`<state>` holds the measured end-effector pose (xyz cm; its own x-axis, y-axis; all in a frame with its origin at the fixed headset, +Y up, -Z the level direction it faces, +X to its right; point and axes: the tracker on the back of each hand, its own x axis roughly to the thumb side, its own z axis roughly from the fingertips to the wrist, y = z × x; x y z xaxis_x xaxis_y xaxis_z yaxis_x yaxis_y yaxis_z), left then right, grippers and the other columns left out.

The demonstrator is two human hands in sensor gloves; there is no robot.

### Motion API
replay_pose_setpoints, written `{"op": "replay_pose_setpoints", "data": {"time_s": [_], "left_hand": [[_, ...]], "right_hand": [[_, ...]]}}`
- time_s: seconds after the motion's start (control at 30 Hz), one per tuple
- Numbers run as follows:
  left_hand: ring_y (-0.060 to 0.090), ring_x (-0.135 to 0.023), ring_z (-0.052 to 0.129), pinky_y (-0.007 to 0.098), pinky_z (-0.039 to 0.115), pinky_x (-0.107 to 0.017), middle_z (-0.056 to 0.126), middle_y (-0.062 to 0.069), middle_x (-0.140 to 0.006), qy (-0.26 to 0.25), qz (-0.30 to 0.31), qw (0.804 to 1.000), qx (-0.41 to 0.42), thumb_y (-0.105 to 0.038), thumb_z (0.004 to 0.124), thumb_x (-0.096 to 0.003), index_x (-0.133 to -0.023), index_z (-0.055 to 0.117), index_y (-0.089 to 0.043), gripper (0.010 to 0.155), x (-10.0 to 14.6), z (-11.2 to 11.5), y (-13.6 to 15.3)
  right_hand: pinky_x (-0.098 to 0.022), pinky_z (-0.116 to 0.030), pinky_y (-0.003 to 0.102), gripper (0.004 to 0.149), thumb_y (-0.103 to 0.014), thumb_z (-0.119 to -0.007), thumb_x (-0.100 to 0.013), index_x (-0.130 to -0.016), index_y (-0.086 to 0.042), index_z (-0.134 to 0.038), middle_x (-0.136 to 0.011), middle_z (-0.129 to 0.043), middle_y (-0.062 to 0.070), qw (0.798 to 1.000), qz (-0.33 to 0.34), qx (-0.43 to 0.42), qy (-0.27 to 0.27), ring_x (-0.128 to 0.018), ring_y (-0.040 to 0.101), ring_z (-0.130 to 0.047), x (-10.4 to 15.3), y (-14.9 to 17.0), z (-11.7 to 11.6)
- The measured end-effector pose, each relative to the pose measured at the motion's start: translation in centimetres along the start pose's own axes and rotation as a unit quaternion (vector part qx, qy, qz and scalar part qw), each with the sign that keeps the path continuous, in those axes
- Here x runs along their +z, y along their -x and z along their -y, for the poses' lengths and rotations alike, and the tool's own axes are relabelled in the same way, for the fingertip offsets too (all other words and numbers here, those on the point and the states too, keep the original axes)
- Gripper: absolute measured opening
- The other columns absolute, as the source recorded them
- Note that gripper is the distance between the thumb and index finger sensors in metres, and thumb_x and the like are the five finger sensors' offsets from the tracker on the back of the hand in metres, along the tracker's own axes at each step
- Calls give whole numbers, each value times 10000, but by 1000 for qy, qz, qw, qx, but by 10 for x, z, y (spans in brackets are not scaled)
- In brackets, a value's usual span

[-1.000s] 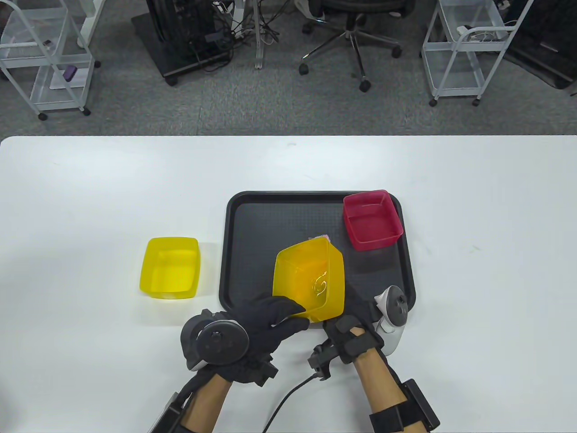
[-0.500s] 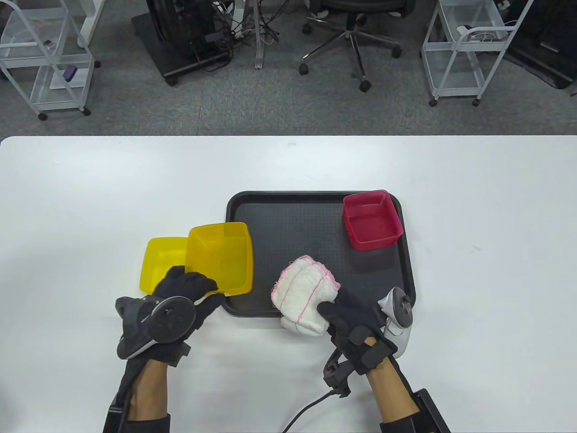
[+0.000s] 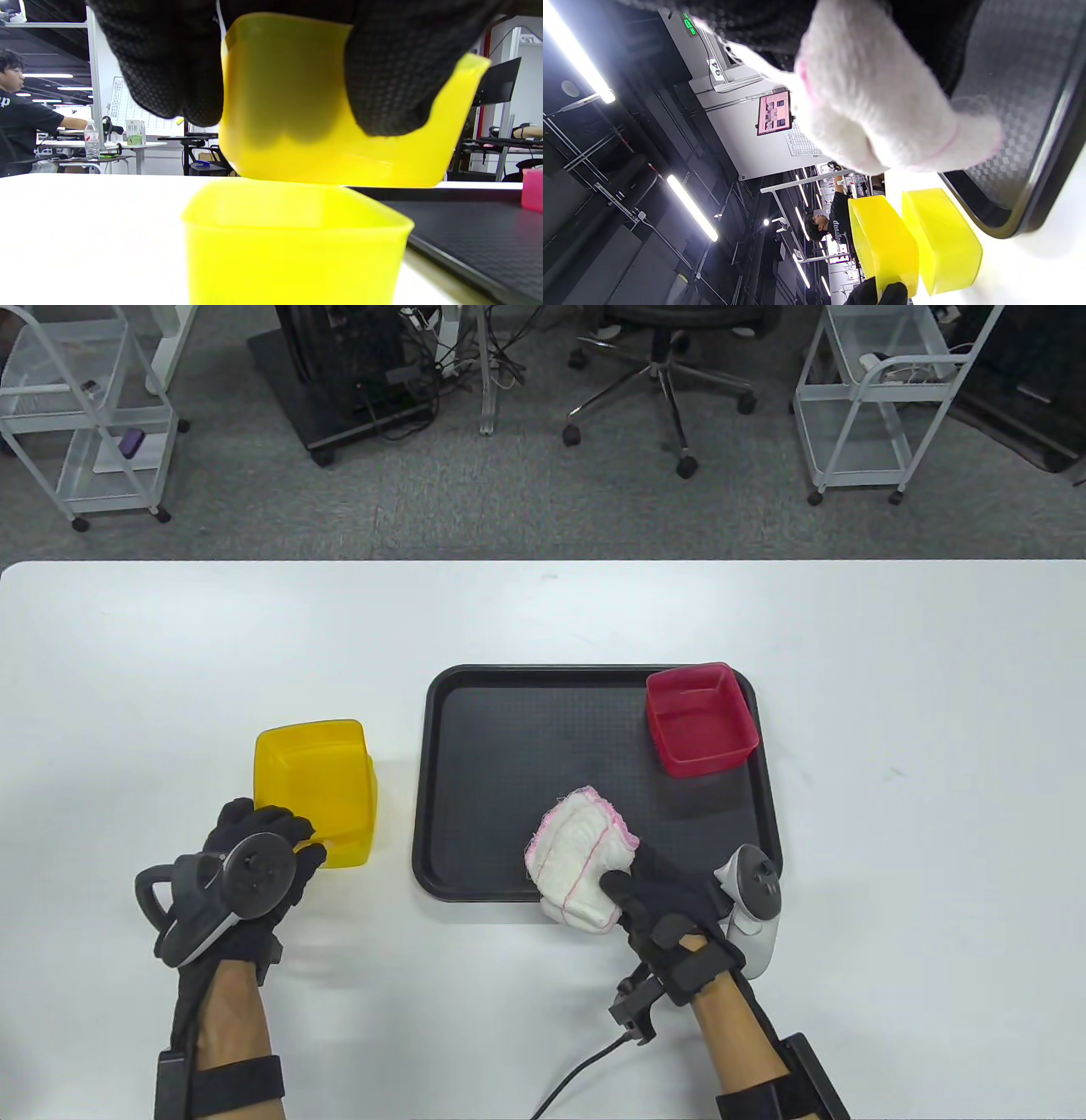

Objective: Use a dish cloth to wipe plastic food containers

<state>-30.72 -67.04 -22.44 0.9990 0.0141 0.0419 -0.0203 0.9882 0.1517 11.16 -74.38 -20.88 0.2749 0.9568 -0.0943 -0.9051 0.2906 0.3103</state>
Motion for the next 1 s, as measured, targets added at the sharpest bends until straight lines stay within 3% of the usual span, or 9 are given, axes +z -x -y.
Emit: {"op": "replay_pose_setpoints", "data": {"time_s": [0.43,1.0], "left_hand": [[360,-1013,856,441,808,-766,941,-96,-940,11,-21,1000,16,-509,928,-418,-812,941,-317,439,-1,11,19],[320,-1028,864,431,815,-760,939,-119,-954,24,-23,999,5,-494,933,-421,-822,940,-336,432,-4,19,14]], "right_hand": [[-497,-829,515,524,-122,-722,-503,-998,-64,-559,-978,-678,273,1000,5,-1,-3,-775,483,-841,0,0,-2],[-499,-825,518,522,-119,-722,-503,-997,-65,-562,-980,-676,273,1000,16,0,8,-780,485,-835,2,-5,2]]}}
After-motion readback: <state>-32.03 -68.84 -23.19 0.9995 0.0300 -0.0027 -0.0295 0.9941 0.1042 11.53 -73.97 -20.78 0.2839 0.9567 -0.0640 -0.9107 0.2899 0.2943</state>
